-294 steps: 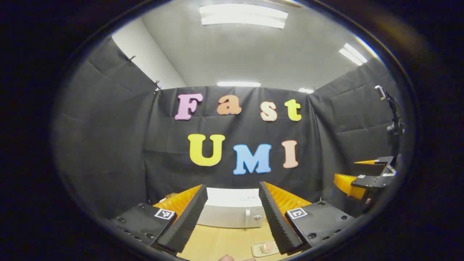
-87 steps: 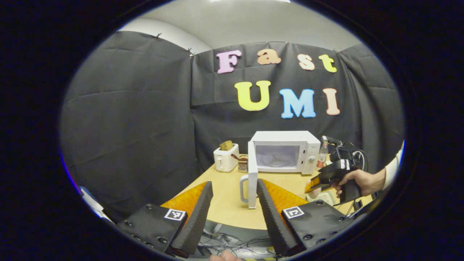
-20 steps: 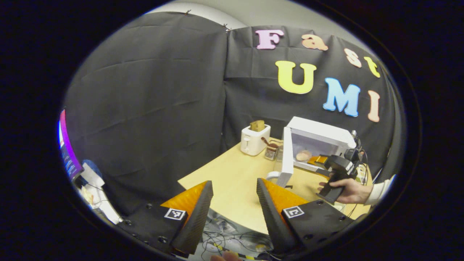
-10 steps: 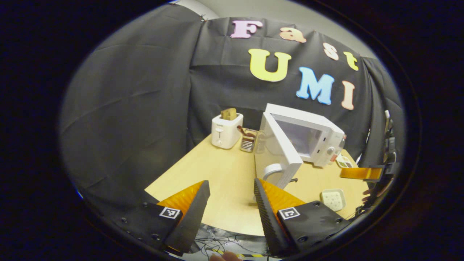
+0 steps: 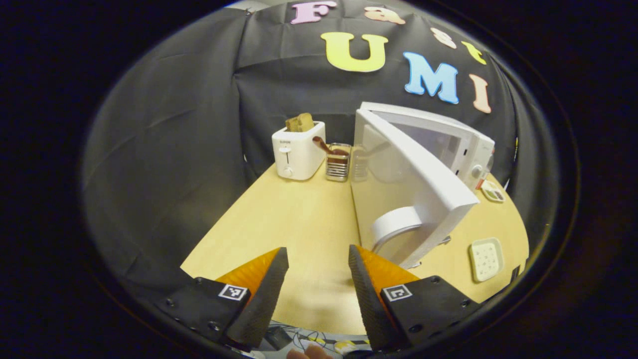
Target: Open the microwave oven with the left hand, put the food in, and close the microwave oven.
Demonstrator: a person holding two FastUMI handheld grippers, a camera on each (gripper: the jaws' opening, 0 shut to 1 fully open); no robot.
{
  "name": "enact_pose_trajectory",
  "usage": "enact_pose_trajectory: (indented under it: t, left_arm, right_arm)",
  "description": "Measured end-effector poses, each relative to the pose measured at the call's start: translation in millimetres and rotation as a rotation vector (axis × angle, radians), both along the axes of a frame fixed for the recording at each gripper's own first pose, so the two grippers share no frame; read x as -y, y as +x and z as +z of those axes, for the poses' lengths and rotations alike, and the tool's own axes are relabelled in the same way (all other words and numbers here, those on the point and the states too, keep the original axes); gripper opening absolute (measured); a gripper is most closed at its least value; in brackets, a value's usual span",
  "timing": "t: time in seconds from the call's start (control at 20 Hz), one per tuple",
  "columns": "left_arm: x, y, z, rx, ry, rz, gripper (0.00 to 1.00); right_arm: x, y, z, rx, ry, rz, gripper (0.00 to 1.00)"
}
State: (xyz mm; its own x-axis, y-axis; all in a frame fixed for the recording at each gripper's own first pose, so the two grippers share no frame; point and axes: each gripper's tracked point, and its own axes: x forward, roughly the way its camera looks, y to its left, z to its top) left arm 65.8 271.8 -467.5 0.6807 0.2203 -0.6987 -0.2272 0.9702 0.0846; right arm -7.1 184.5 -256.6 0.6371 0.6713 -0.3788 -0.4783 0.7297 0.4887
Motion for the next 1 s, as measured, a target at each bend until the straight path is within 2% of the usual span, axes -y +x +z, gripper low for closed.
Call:
enact_pose_trajectory:
  t: [0.05, 0.25, 0.45, 0.65, 0.95, 1.0]
  left_arm:
    - [4, 2, -4, -0.017, 0.011, -0.001, 0.78]
    - [40, 13, -1, -0.043, 0.081, -0.039, 0.82]
    - [93, 41, 2, -0.048, 0.123, -0.143, 0.80]
    - [148, 91, -4, -0.007, 0.079, -0.246, 0.78]
    - [213, 168, -4, 0.085, 0.039, -0.422, 0.87]
    - [223, 180, -6, 0.092, 0.030, -0.452, 0.83]
  right_arm:
    - [15, -4, -2, 0.004, 0.000, 0.000, 0.98]
    - [51, -13, -10, -0.012, 0.051, 0.017, 0.98]
    - [74, -2, -15, -0.052, 0.082, -0.044, 0.98]
    - [90, 20, -32, -0.103, 0.053, -0.137, 0.98]
    - [87, 64, -41, -0.198, 0.053, -0.306, 0.98]
    - [85, 70, -43, -0.213, 0.052, -0.330, 0.98]
